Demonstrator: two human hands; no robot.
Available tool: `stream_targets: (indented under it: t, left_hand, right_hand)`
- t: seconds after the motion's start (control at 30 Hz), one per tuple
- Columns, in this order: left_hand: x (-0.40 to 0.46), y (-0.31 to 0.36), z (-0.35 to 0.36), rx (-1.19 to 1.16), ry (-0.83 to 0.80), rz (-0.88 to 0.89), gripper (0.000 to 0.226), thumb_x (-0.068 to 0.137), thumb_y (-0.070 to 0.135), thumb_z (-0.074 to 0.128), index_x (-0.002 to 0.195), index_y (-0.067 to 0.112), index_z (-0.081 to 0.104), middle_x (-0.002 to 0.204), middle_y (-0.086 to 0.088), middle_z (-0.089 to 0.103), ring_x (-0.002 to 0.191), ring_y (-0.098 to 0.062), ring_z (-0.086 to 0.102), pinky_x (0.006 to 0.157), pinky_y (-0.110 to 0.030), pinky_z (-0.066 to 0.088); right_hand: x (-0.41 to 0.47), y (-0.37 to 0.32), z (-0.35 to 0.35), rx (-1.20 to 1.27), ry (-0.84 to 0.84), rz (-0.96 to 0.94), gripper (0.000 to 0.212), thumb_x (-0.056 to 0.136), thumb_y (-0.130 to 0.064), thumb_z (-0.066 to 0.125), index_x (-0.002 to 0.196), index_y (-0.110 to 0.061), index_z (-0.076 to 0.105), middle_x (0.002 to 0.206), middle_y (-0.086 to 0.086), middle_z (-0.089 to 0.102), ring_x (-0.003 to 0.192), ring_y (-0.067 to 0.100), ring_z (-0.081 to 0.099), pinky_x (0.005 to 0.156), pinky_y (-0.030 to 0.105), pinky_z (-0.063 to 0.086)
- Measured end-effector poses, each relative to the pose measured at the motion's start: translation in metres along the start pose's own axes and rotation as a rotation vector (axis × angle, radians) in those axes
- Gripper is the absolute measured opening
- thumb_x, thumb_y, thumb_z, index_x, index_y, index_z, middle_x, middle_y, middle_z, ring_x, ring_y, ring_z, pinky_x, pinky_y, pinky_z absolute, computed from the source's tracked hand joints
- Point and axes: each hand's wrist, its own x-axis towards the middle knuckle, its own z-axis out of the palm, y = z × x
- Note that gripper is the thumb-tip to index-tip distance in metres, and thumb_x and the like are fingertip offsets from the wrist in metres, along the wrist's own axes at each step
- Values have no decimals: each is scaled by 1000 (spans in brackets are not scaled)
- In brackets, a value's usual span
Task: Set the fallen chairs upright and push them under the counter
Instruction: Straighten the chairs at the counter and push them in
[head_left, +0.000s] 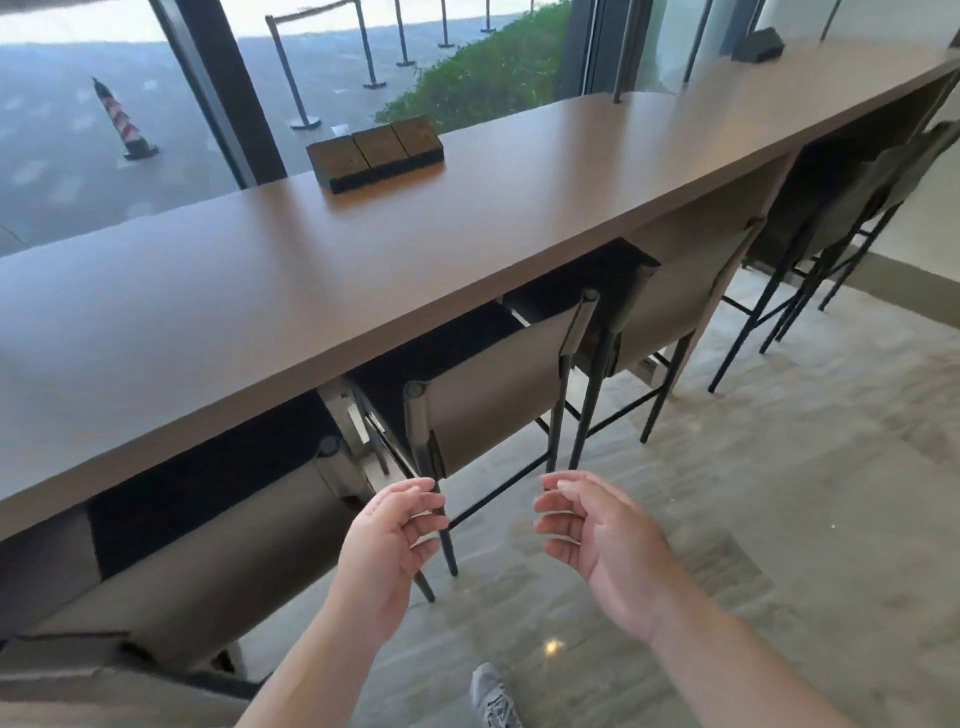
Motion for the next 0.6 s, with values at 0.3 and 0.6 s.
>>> stream_targets:
  t: [0.3,0.6]
  left_hand:
    - [62,19,18,27,-21,54,20,98,10,50,102,11,70,91,-7,72,74,-17,66,65,-28,50]
    - [71,32,-21,-47,173,129,29,98,13,50,90,24,76,93,-8,73,80,-20,67,72,-34,51]
  right_hand:
    - [90,-45,26,-146,-55,-33,23,96,-12,50,91,-16,73,84,9,70,72,19,64,61,29,49]
    - [149,-31,85,-310,-270,88,21,96,-11,49,99,-12,70,86,9,72,74,19,66,61,29,52]
